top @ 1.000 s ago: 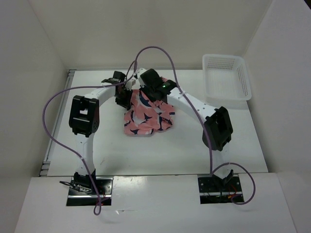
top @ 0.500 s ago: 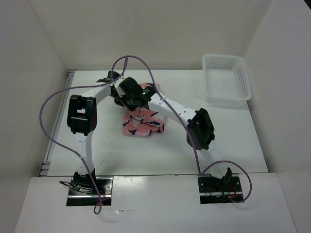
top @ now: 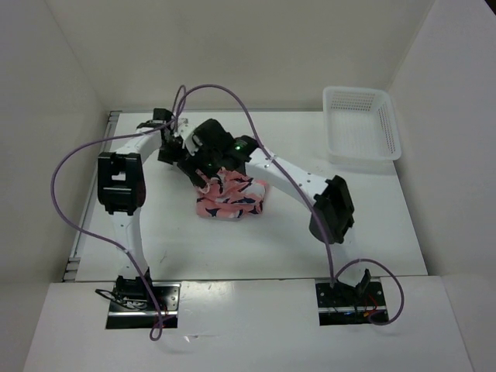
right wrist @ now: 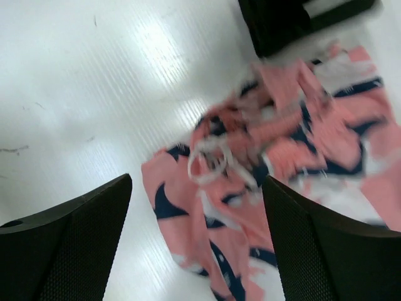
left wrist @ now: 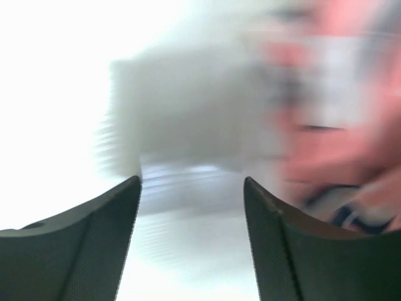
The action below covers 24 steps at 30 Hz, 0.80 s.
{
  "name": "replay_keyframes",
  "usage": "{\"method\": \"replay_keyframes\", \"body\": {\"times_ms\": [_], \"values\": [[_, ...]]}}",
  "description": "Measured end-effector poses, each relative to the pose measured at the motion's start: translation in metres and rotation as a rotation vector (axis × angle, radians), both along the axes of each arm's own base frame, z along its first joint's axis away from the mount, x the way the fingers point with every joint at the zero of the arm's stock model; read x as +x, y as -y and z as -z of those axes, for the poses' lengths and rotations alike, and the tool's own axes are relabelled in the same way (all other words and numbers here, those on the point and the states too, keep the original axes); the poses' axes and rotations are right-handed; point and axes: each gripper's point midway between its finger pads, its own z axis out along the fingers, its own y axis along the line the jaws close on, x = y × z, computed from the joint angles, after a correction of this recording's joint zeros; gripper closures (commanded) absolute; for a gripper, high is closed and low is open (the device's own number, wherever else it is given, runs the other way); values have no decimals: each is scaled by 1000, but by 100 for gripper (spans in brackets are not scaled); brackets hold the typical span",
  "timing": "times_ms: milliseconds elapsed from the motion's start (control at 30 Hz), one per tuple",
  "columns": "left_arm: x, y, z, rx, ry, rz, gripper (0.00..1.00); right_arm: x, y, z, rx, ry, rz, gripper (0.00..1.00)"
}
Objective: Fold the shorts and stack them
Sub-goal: Fold the shorts
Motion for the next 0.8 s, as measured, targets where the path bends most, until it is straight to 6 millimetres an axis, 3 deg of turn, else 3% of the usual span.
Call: {"method": "replay_keyframes", "body": {"times_ms": [100, 133, 233, 333, 400, 467, 533, 600, 667, 800], "values": [[6, -50, -7, 120, 22, -114, 22, -11, 35, -15, -17, 31, 26, 22], [9, -62, -13, 151, 33, -142, 22, -15, 51, -16, -27, 36, 39, 30], [25, -68, -49, 169, 108, -162, 22, -18, 102, -7, -86, 50, 99, 42], [31, -36, -95, 147, 212, -107, 21, -13, 138, 25, -168, 53, 152, 47], [27, 10, -121, 116, 270, -19, 21, -15, 152, 55, -230, 33, 154, 53], [20, 56, -132, 80, 302, 75, 24, -21, 159, 83, -292, 4, 141, 57], [8, 98, -123, 50, 285, 166, 27, -22, 163, 104, -328, -14, 128, 59], [-3, 111, -100, 45, 231, 201, 29, -24, 164, 118, -347, -26, 118, 60], [-10, 104, -67, 64, 156, 196, 29, -24, 163, 127, -356, -32, 103, 64], [-19, 74, -2, 128, 14, 146, 29, -30, 167, 143, -379, -42, 69, 84]]}}
